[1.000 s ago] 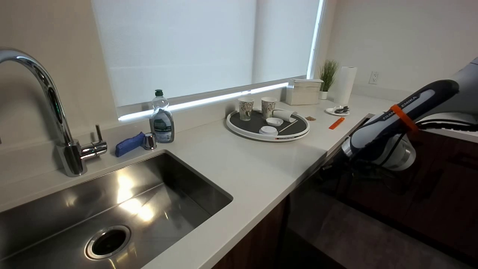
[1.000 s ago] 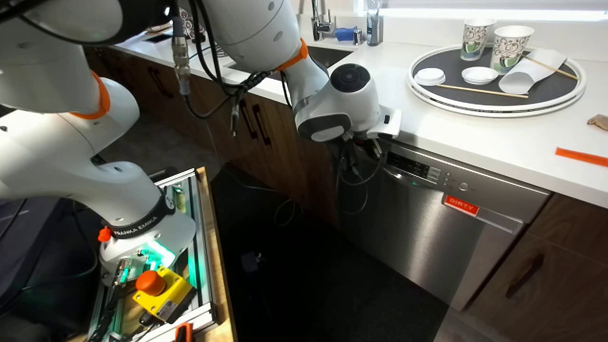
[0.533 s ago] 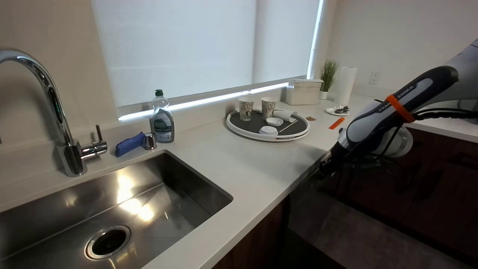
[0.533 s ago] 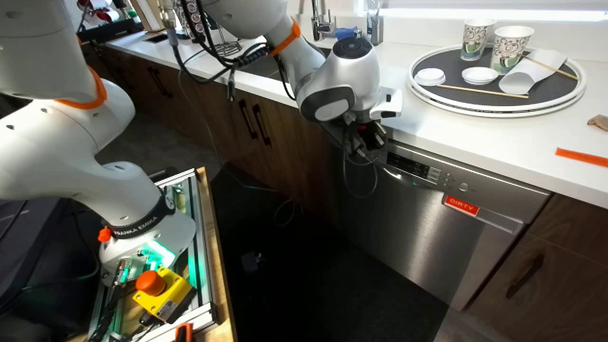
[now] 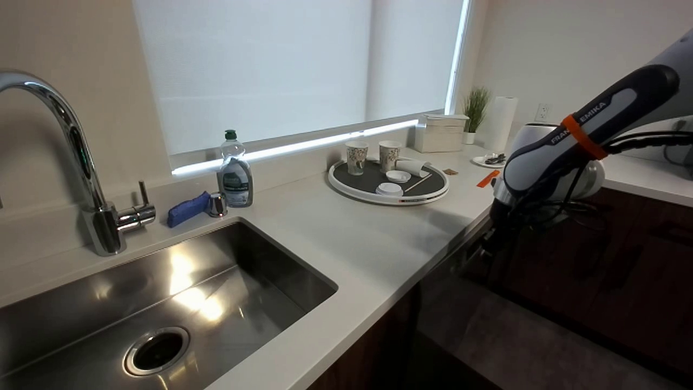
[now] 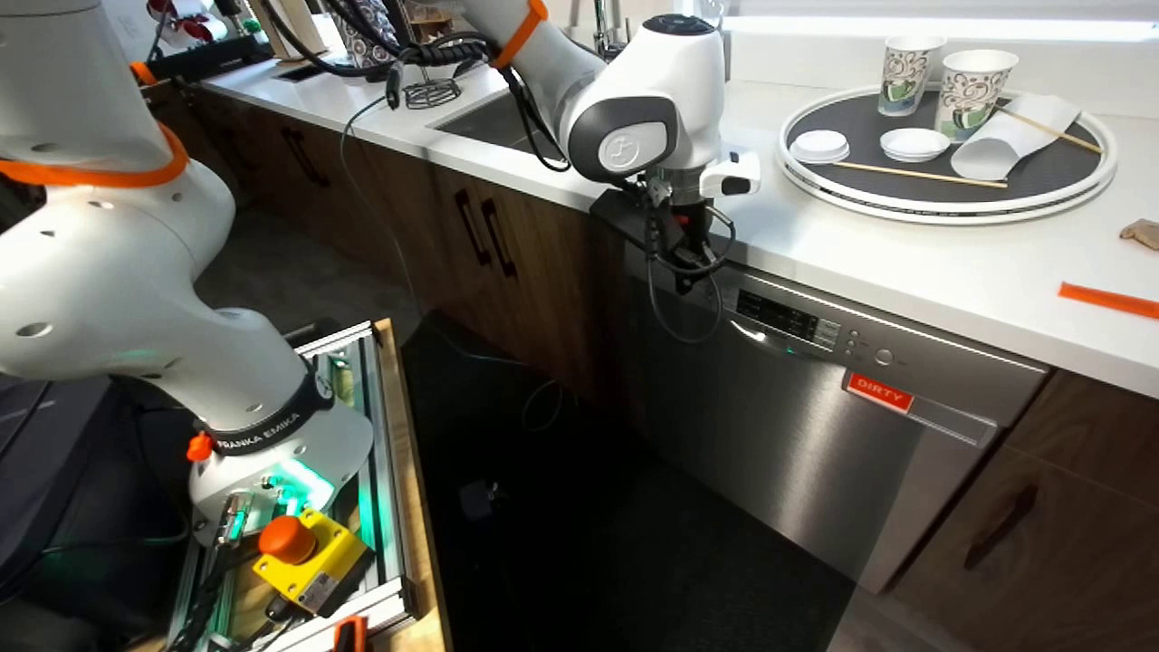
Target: Press a button the dishwasher
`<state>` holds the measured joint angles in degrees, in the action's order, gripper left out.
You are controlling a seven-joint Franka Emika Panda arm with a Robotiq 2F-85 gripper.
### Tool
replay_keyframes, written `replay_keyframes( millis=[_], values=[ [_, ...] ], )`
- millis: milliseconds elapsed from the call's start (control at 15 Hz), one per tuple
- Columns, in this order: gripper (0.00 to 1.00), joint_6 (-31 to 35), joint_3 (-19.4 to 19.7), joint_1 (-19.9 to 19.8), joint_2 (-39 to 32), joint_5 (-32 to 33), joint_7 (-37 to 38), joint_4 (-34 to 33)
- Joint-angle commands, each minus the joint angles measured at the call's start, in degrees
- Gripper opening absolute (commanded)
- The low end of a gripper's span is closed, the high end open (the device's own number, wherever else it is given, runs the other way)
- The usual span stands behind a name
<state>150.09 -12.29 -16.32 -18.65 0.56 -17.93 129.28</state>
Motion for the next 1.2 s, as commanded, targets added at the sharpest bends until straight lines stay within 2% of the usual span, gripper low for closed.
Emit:
replay_keyframes(
  millis=[0,267,600,933,1000,1133],
  values=[
    [0.32,-5.58,5.99,6.03,3.33,2.60,0.89,1.02],
    [0.60,-11.53,8.56,8.68,5.20,2.66,0.71,0.92],
    [0.98,-14.13,10.28,10.25,7.94,2.99,0.92,1.82],
    [1.00,-14.07,11.20,11.25,10.55,3.95,1.45,3.30],
    [1.00,-13.13,11.02,10.80,8.13,2.07,-0.12,1.28],
    [1.00,-13.13,11.12,10.97,8.93,2.21,-0.10,1.79]
  ],
)
